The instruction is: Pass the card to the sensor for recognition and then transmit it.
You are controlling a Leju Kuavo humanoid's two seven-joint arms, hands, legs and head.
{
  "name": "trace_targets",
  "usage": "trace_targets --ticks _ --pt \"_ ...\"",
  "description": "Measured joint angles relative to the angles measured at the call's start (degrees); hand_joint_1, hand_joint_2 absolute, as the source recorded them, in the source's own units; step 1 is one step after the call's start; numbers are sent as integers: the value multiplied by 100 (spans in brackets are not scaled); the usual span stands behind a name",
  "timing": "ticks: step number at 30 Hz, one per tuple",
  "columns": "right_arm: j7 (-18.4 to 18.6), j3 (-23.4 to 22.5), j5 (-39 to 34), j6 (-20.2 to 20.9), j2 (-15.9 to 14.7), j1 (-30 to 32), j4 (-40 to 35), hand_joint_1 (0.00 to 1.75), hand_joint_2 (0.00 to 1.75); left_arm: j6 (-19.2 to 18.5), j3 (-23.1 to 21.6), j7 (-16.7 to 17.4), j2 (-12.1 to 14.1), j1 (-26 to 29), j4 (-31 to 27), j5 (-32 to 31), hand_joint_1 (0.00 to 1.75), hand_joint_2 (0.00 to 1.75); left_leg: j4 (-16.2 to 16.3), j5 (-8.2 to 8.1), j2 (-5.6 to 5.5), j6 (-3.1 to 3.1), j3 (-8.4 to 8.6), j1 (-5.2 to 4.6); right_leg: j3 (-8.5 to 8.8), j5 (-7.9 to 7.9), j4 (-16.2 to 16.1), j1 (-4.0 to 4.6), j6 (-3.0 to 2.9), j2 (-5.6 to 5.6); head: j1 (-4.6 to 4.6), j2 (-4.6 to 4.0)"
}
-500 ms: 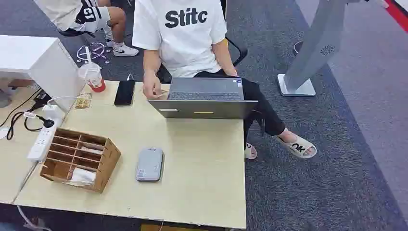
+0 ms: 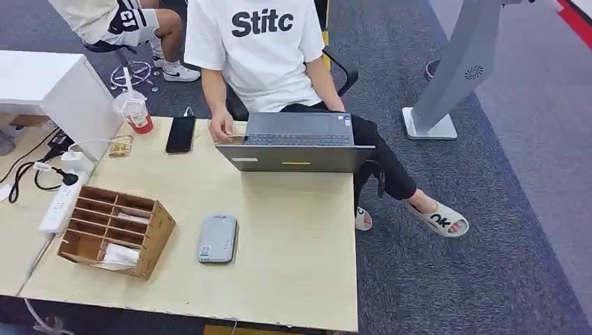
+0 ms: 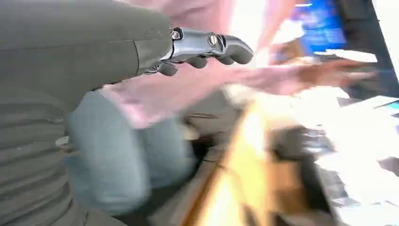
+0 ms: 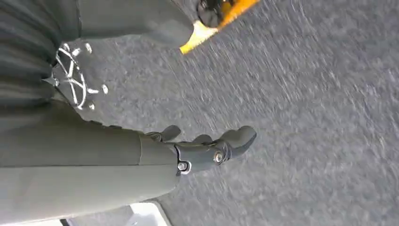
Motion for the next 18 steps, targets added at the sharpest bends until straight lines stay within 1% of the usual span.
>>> trace_targets --ticks 2,4,5,6,8,10,12,14,16,18 --pt "-5 -17 42 57 44 -20 2 0 175 50 -627 0 -96 270 -941 -191 0 175 1 -1 -1 2 -1 -1 3 -1 0 -1 3 -4 4 0" --pt "94 -39 99 68 66 -41 2 0 175 237 -1231 4 -122 500 -1698 -565 0 175 3 -1 2 2 1 -1 11 5 0 -1 10 1 9 0" --pt "153 -39 120 70 79 -42 4 0 175 334 -1583 2 -89 601 -2046 -794 0 175 4 -1 4 2 2 -2 10 10 -1 -2 17 4 9 0" --pt "227 -39 160 89 81 -41 7 0 175 309 -1890 2 -26 697 -2287 -863 0 175 4 -1 4 2 2 -2 10 10 -1 -3 17 5 7 0" --pt "323 -42 216 147 81 -39 13 0 175 127 -2553 4 203 833 -2654 -835 0 175 5 0 4 2 1 -2 10 10 0 -3 18 5 11 0" --pt "365 -41 274 173 85 -46 15 0 175 96 -2889 4 344 810 -2787 -911 0 175 5 0 4 2 3 -1 10 11 0 -2 17 5 9 -2" --pt "419 -41 339 230 90 -49 26 0 175 136 -3269 7 580 786 -2910 -1045 0 175 5 0 4 1 3 0 11 11 1 -1 17 5 11 0" --pt "422 -41 383 252 90 -52 31 0 175 151 -3538 40 748 730 -2953 -1176 0 175 5 1 4 1 4 0 10 11 1 -1 17 5 7 0" --pt "437 -31 474 334 88 -55 31 0 175 125 -3790 292 947 558 -2934 -1480 0 175 5 3 3 1 2 0 6 11 1 -1 17 5 11 0" --pt "437 -6 597 424 88 -65 31 0 175 66 -4006 746 1223 197 -2817 -1891 0 175 5 8 1 9 3 -2 6 11 0 -2 18 0 11 0"
